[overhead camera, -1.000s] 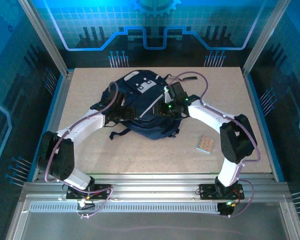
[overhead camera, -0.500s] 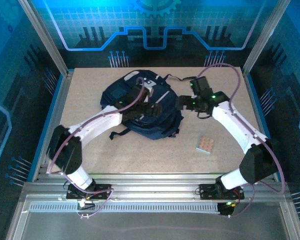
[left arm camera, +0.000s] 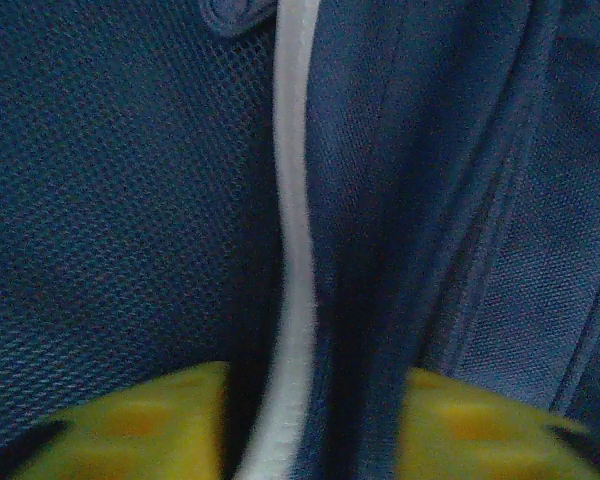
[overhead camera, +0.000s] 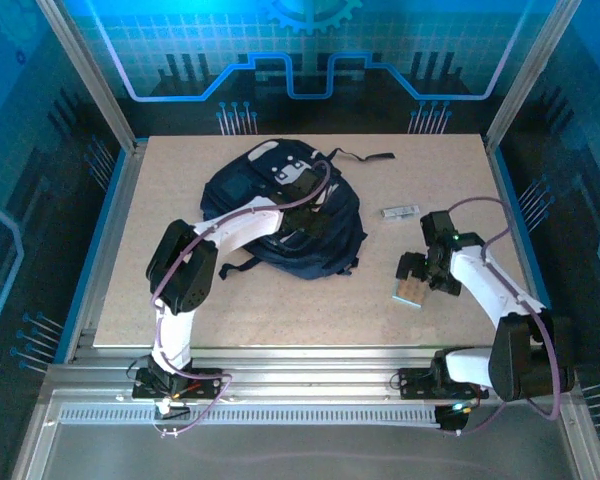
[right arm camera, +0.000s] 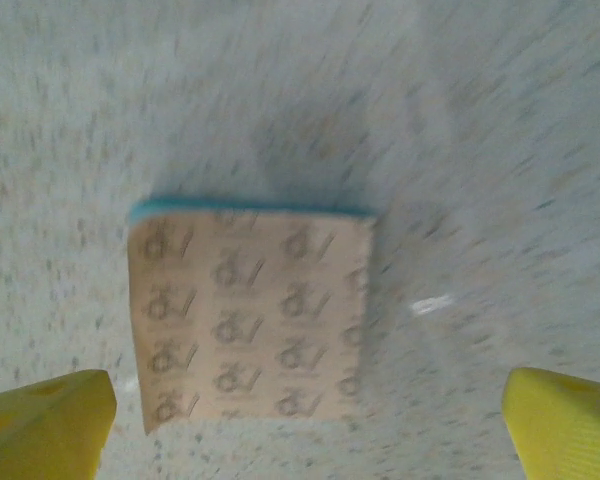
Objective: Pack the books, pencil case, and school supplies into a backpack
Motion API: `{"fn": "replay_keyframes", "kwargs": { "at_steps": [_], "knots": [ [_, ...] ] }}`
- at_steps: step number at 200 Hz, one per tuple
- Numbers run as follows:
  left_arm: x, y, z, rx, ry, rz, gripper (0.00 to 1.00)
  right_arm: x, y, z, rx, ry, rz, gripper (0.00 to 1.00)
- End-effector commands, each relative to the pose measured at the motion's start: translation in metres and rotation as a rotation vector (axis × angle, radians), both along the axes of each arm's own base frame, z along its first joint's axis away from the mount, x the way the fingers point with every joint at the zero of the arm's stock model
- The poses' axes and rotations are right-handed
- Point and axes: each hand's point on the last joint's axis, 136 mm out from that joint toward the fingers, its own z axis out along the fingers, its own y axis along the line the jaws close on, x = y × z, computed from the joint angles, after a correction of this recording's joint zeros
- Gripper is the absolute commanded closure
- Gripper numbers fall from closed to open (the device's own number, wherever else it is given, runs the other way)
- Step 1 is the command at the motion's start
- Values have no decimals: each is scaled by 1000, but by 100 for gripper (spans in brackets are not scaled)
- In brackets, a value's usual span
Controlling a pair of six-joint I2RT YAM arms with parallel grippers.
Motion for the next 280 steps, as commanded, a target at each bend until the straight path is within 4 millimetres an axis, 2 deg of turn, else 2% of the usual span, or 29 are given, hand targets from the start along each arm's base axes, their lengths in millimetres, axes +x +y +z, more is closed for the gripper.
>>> {"fn": "replay_keyframes", "kwargs": {
  "at_steps": [1, 22, 39, 66, 92, 121, 140, 176, 207, 221, 229, 232, 241, 258, 280],
  "knots": [
    [-8, 5, 5, 12, 36, -17, 83, 8, 29, -9, 173, -39, 18, 0],
    [-11, 4, 19, -20, 31, -22, 100, 7, 24, -20, 126, -14, -5, 0],
    [-13, 4, 30, -51, 27, -24, 100, 7, 18, -30, 97, -1, -24, 0],
    [-11, 8, 51, -121, 23, -4, 100, 10, 20, -42, 92, 19, -25, 0],
    [-6, 18, 71, -178, 4, 16, 100, 12, 25, -45, 74, 18, -25, 4],
    [4, 32, 86, -243, 0, 44, 100, 11, 21, -47, 39, 26, -46, 28],
    [11, 42, 91, -306, 16, 67, 100, 12, 20, -42, 28, 16, -46, 37],
    [14, 43, 107, -424, 34, 62, 100, 17, 18, -9, 28, -56, -30, 40],
    [15, 37, 117, -488, 36, 43, 100, 26, 32, 41, 110, -175, 16, 40],
    [16, 35, 119, -528, 52, 45, 100, 36, 47, 66, 178, -245, 43, 38],
    [17, 34, 121, -549, 56, 47, 100, 39, 55, 72, 209, -266, 54, 37],
    [16, 33, 121, -554, 58, 47, 100, 46, 60, 84, 225, -297, 62, 37],
    [17, 32, 122, -566, 63, 49, 100, 57, 74, 96, 269, -336, 83, 37],
    [18, 29, 125, -594, 69, 48, 100, 78, 99, 110, 312, -387, 117, 37],
    [20, 26, 128, -609, 69, 48, 100, 110, 144, 127, 375, -447, 194, 36]
  ]
}}
